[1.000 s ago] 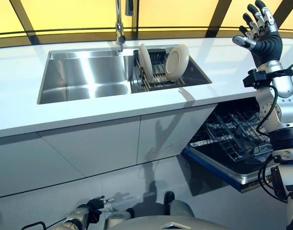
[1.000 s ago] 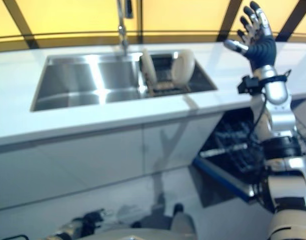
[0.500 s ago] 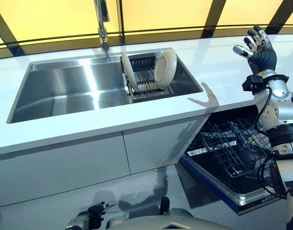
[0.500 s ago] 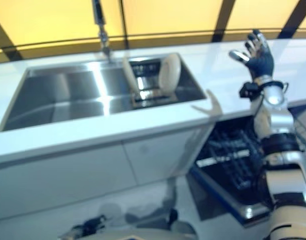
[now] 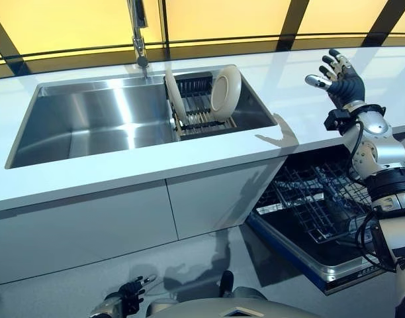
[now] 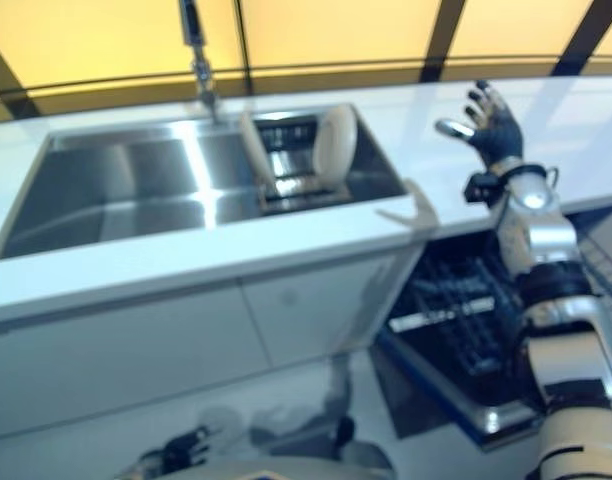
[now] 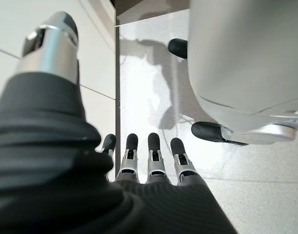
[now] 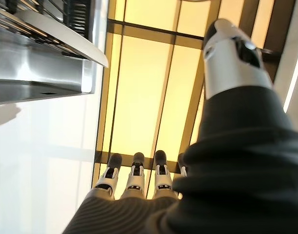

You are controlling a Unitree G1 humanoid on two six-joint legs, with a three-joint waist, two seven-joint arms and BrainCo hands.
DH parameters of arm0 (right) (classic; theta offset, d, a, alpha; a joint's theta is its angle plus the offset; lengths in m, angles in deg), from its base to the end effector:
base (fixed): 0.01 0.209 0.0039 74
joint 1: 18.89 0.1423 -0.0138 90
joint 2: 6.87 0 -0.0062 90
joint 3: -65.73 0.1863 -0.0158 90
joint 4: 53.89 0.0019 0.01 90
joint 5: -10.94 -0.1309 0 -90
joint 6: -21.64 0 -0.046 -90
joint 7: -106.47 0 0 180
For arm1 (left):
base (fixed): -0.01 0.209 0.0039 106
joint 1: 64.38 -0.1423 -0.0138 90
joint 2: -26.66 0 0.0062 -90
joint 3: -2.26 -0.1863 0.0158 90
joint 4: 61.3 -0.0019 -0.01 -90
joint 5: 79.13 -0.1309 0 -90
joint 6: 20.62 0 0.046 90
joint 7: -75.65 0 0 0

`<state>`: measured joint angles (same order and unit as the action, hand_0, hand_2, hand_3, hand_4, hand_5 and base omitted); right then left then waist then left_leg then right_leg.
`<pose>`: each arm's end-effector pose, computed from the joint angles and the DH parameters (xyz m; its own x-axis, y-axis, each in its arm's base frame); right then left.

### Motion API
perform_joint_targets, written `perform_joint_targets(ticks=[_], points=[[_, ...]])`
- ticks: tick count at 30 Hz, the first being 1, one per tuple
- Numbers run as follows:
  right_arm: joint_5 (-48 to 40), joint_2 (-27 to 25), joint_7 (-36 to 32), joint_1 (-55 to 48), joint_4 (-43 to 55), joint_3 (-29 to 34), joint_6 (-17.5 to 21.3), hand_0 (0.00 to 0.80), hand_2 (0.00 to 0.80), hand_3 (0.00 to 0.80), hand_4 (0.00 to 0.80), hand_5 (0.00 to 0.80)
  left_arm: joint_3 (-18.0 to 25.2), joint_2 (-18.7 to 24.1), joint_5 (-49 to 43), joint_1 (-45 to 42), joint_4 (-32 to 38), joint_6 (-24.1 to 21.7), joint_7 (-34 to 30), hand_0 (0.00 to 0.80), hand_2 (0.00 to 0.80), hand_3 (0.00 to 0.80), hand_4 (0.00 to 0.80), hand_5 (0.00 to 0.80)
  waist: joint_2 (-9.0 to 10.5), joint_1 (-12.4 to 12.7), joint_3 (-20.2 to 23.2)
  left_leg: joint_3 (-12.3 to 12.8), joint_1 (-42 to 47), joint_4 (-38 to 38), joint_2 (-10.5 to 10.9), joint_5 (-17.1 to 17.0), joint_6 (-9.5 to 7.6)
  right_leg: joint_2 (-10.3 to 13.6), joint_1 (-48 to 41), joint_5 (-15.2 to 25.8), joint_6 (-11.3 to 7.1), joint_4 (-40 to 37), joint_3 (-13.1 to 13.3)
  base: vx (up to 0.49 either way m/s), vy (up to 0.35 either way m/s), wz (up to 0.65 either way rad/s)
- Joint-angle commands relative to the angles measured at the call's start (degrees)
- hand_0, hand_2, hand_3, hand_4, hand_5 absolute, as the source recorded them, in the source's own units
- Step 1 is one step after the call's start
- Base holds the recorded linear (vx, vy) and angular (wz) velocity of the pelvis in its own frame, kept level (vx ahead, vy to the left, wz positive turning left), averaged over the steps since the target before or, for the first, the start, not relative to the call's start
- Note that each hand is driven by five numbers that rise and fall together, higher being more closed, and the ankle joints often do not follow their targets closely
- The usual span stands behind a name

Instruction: Take plates into dishwasher

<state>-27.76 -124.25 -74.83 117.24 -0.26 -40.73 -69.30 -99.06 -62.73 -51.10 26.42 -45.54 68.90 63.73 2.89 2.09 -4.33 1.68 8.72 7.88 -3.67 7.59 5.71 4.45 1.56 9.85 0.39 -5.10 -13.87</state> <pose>0.3188 -0.2665 0.1814 0.9933 -0.0144 0.1144 0.0312 0.9888 -0.1459 0.0630 0.2407 -0.1092 0.3367 0.0232 -0.9413 -0.2032 0.9779 -0.0486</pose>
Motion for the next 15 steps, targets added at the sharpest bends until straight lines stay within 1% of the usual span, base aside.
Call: perform_joint_targets(ticks=[1,2,4,5,6,7,8,9,10,11,15], points=[[3.4,0.2,0.0,8.1,-0.5,-3.9,2.7,0.000,0.000,0.000,0.000,0.000,0.1,0.9,2.1,0.9,0.3,-1.7,0.3,0.000,0.000,0.000,0.000,0.000,2.61,2.8,-1.0,-3.1,-11.8,13.1,0.0,-16.4,1.51,2.0,-5.9,-4.4,-1.96,2.9,2.5,0.080,0.005,-0.27],[3.5,0.2,-0.1,8.1,-0.5,-3.9,2.8,0.000,0.000,0.000,0.000,0.000,0.0,0.9,2.2,0.9,0.3,-1.7,0.4,0.000,0.000,0.000,0.000,0.000,2.57,2.9,-1.1,-3.1,-11.9,13.2,-0.1,-16.2,1.51,2.0,-6.0,-4.4,-1.99,2.8,2.6,0.126,0.070,-0.24],[3.8,0.6,0.1,8.9,0.2,-4.6,2.4,0.000,0.000,0.000,0.000,0.000,-0.5,0.4,2.3,1.3,1.3,-1.3,0.2,0.000,0.000,0.000,0.000,0.000,2.02,3.7,-1.5,-1.1,-12.6,6.4,-1.7,-16.2,1.67,2.0,-7.5,-5.2,-2.90,2.5,2.9,0.148,0.124,-0.08],[3.5,0.7,0.2,9.3,0.4,-5.0,2.1,0.000,0.000,0.000,0.000,0.000,-0.8,0.2,2.1,1.5,1.5,-1.3,0.1,0.000,0.000,0.000,0.000,0.000,1.52,4.1,-1.4,0.0,-12.9,1.6,-2.9,-17.3,1.93,1.9,-8.3,-5.6,-3.28,2.2,2.8,0.218,0.175,-0.28],[3.5,0.7,0.5,10.0,0.6,-5.3,1.5,0.000,0.000,0.000,0.000,0.000,-1.4,-0.1,1.7,1.8,1.6,-1.1,0.3,0.000,0.000,0.000,0.000,0.000,0.98,4.8,-1.2,1.3,-13.8,-5.1,-4.2,-19.5,2.25,1.5,-9.8,-6.3,-3.56,1.4,2.9,0.223,0.171,-0.43],[3.1,0.5,0.1,10.4,0.4,-5.4,1.5,0.000,0.000,0.000,0.000,0.000,-1.6,-0.4,1.1,1.7,1.7,-1.2,0.4,0.000,0.000,0.000,0.000,0.000,0.67,5.3,-1.4,0.8,-15.1,-6.1,-4.7,-21.6,2.69,1.4,-10.5,-6.9,-3.44,1.5,3.3,0.196,0.146,-0.44],[2.0,0.2,-0.5,10.3,0.5,-5.2,1.5,0.000,0.000,0.000,0.000,0.000,-1.8,-0.4,0.6,1.7,2.1,-0.9,0.5,0.000,0.000,0.000,0.000,0.000,0.80,5.2,-1.3,1.0,-14.7,-6.5,-4.5,-20.4,2.25,1.7,-10.6,-7.1,-3.55,1.6,3.3,0.144,0.115,-0.34],[2.2,0.0,-1.2,9.9,0.5,-4.7,1.3,0.000,0.000,0.000,0.000,0.000,-2.1,-0.3,0.9,1.9,2.2,-0.5,0.4,0.000,0.000,0.000,0.000,0.000,0.87,5.0,-0.8,1.2,-13.5,-8.6,-3.7,-18.6,1.93,2.3,-10.6,-6.8,-4.02,1.5,2.9,0.135,0.139,-0.04],[2.7,-0.4,-2.2,8.8,0.5,-4.6,1.2,0.000,0.000,0.000,0.000,0.000,-2.6,0.0,1.7,2.3,2.2,-0.3,0.2,0.000,0.000,0.000,0.000,0.000,0.80,4.6,0.0,1.1,-11.5,-11.5,-2.9,-17.1,1.07,3.1,-10.3,-6.4,-4.62,1.3,2.1,0.098,0.112,0.13],[2.6,-0.5,-2.3,8.7,0.5,-4.6,1.0,0.000,0.000,0.000,0.000,0.000,-2.7,0.1,1.7,2.3,2.2,-0.3,0.2,0.000,0.000,0.000,0.000,0.000,0.78,4.6,0.0,1.1,-11.4,-11.5,-2.9,-17.0,1.05,3.2,-10.3,-6.4,-4.66,1.3,2.0,0.081,0.093,0.18],[1.7,-1.6,-4.6,7.3,0.9,-3.5,-0.8,0.000,0.000,0.000,0.000,0.000,-2.2,0.8,2.0,2.2,1.5,-0.3,0.6,0.000,0.000,0.000,0.000,0.000,0.77,4.2,2.1,0.9,-9.3,-12.9,-1.6,-15.2,0.63,3.8,-9.8,-6.4,-5.31,0.9,0.7,0.107,0.035,0.13]])
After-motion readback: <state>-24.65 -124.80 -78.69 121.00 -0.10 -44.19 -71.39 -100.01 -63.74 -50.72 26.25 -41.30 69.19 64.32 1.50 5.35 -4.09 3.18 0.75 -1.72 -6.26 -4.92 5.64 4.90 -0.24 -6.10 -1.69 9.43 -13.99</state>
